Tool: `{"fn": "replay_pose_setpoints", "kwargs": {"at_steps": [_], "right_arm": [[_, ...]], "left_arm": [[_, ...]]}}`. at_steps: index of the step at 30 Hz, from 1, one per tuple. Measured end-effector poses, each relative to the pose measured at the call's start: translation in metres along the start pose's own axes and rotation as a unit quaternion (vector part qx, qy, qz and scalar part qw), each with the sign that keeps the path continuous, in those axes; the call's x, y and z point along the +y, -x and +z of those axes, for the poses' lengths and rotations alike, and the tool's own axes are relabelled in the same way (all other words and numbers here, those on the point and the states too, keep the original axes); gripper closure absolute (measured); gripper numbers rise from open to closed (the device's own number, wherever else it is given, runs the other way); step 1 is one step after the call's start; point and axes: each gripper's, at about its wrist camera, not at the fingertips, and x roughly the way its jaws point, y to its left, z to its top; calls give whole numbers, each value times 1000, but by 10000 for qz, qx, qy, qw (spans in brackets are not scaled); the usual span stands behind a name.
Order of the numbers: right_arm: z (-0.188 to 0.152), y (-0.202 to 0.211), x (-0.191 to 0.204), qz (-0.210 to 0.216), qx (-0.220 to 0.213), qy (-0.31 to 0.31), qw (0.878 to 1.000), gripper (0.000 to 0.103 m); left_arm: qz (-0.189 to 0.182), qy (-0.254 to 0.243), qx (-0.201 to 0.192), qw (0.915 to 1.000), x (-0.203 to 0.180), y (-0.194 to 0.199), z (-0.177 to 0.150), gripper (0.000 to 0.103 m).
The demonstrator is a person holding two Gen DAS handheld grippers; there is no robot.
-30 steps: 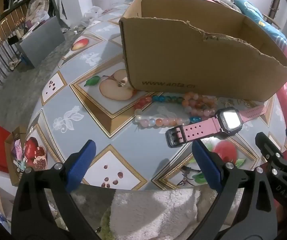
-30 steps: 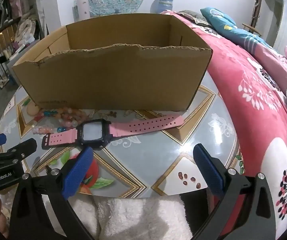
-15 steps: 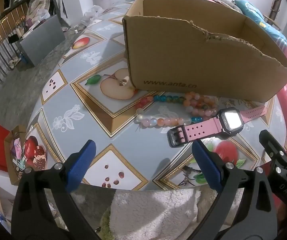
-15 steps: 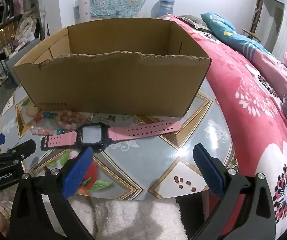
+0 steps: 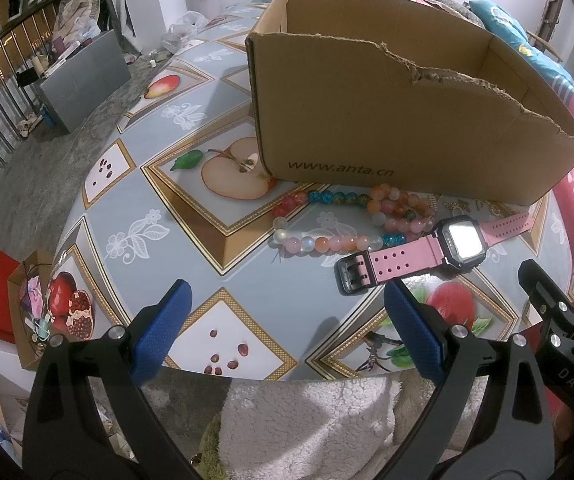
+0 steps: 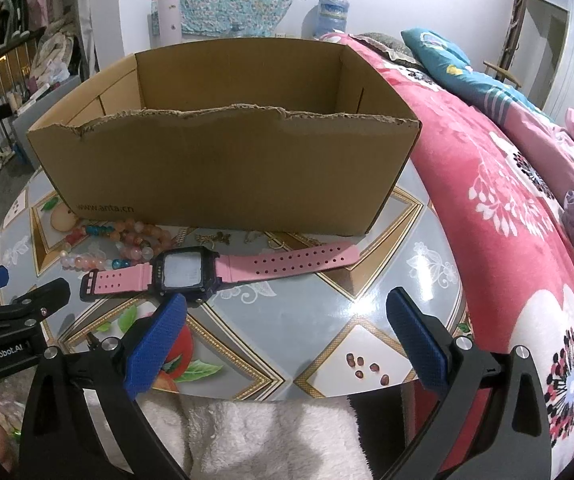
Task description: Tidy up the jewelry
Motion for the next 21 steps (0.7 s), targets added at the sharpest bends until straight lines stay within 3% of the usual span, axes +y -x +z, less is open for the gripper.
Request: {"fn": "replay_pose_setpoints", "kwargs": {"at_steps": [21], "right_arm": [[3,2,1,-56,-34,59,10000,5]], "left_arm": [[4,1,-5,10000,2,-1,1,10]]}}
